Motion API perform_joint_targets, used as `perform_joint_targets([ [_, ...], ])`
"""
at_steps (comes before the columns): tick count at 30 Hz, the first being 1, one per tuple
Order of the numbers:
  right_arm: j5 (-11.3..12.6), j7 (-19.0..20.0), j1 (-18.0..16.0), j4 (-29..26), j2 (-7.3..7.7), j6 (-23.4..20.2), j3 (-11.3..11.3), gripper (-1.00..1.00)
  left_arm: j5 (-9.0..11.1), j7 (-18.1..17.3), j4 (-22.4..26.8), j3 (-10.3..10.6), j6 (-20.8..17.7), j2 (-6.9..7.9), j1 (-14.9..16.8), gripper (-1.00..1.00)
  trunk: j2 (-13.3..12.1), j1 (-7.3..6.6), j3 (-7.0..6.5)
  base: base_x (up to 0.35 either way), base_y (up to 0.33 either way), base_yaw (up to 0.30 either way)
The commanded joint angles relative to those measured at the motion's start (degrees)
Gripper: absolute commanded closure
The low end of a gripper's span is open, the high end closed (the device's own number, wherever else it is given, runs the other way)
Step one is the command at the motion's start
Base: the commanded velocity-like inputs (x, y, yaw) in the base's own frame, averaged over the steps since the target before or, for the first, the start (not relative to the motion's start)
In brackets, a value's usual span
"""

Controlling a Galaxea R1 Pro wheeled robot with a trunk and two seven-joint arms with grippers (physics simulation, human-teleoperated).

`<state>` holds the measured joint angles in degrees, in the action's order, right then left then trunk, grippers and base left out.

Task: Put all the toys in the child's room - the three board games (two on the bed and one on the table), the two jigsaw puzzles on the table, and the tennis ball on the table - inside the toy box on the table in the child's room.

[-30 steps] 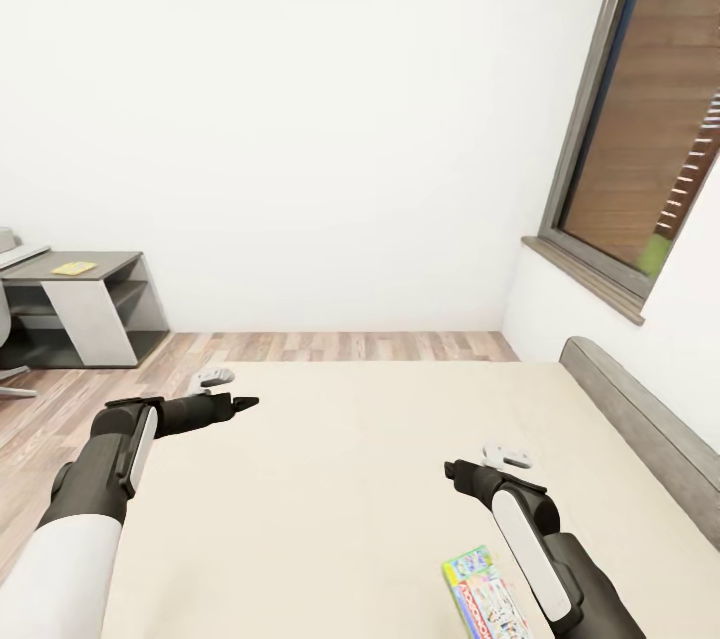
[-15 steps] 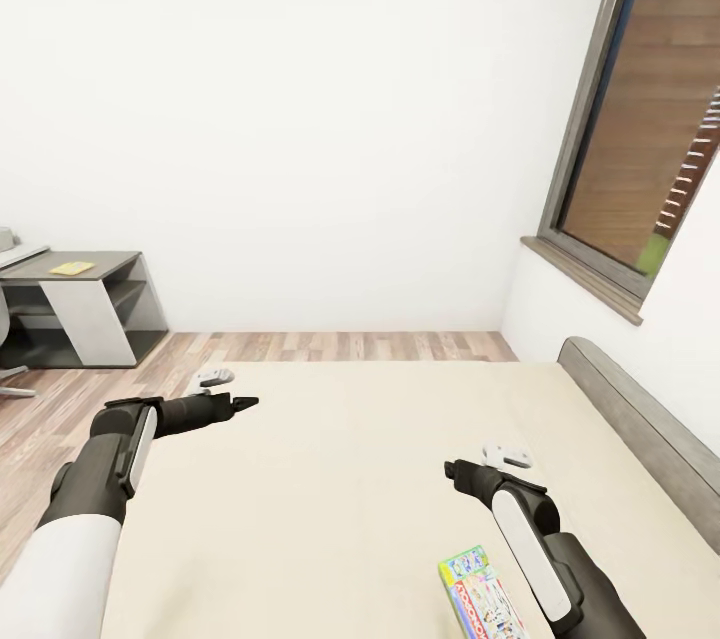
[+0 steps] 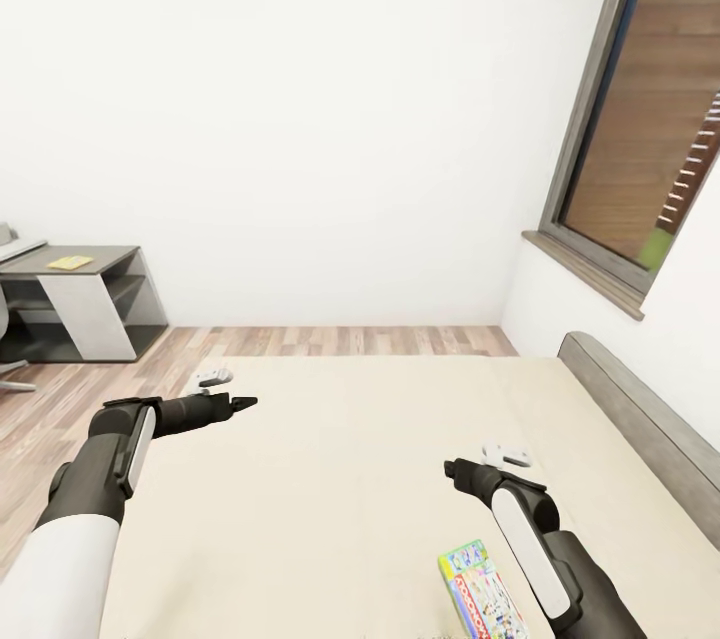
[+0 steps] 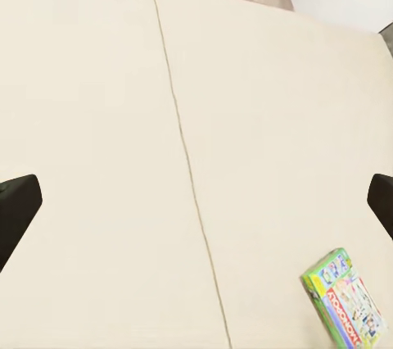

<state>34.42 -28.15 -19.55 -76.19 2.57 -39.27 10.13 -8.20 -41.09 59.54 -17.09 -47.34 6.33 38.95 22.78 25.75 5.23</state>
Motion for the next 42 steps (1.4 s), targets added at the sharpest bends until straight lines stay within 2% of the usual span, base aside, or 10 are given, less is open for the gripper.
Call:
perform_joint_targets([
  [1,0.56,-0.59,-0.1,-0.02,0.06,-0.06,0.15,-1.0,-0.59,-0.63,0.05,-0.14,-0.2,-0.03,0.07,-1.0,0.14,0.04,0.23,0.0,0.0,0.0],
  [5,0.56,-0.6,-0.23,0.5,0.01,-0.03,0.15,-1.0,-0.39,-1.73,0.1,-0.31,-0.24,0.1,0.07,-1.0,0.14,0.04,0.61,0.0,0.0,0.0],
  [9,0.56,-0.59,-0.69,1.06,0.01,-0.03,0.15,-1.0,-0.22,-6.3,0.46,-2.02,-0.45,1.15,0.07,-1.0,0.14,0.04,0.99,0.0,0.0,0.0],
  [13,0.72,-0.59,-1.83,1.98,0.0,-0.14,0.15,-1.0,-0.21,-17.0,0.81,-4.08,-0.83,4.82,0.05,-1.0,0.14,0.04,1.37,0.0,0.0,0.0],
  [15,0.86,-0.65,-3.33,3.6,-0.01,-0.42,0.15,-1.0,-0.3,-25.7,0.88,-4.58,-1.11,7.8,0.01,-1.0,0.14,0.04,1.55,0.0,0.0,0.0],
  [20,0.8,-0.87,-7.43,10.59,0.03,-0.61,0.15,-1.0,-0.45,-38.57,0.92,-4.88,-1.46,10.83,-0.08,-1.0,0.14,0.04,2.03,0.0,0.0,0.0],
  [25,0.62,-0.93,-9.8,16.25,0.06,-0.58,0.15,-1.0,-0.44,-41.74,0.89,-4.84,-1.35,11.21,-0.1,-1.0,0.14,0.04,2.5,0.0,0.0,0.0],
  [34,0.36,-0.94,-10.47,18.48,0.11,-0.23,0.7,-1.0,-0.41,-42.56,0.76,-4.79,-0.97,11.23,-0.1,-1.0,0.14,0.04,3.35,0.0,0.0,0.0],
  [39,-2.26,-0.94,-10.51,18.84,0.24,-0.01,3.34,-1.0,-0.42,-42.57,0.75,-4.73,-1.11,11.14,-0.11,-1.0,0.14,0.04,3.82,0.0,0.0,0.0],
  [42,-5.75,-0.82,-10.51,19.76,0.22,0.1,4.34,-1.0,-0.48,-42.52,0.75,-4.73,-1.11,11.13,-0.11,-1.0,0.14,0.04,4.11,0.0,0.0,0.0],
])
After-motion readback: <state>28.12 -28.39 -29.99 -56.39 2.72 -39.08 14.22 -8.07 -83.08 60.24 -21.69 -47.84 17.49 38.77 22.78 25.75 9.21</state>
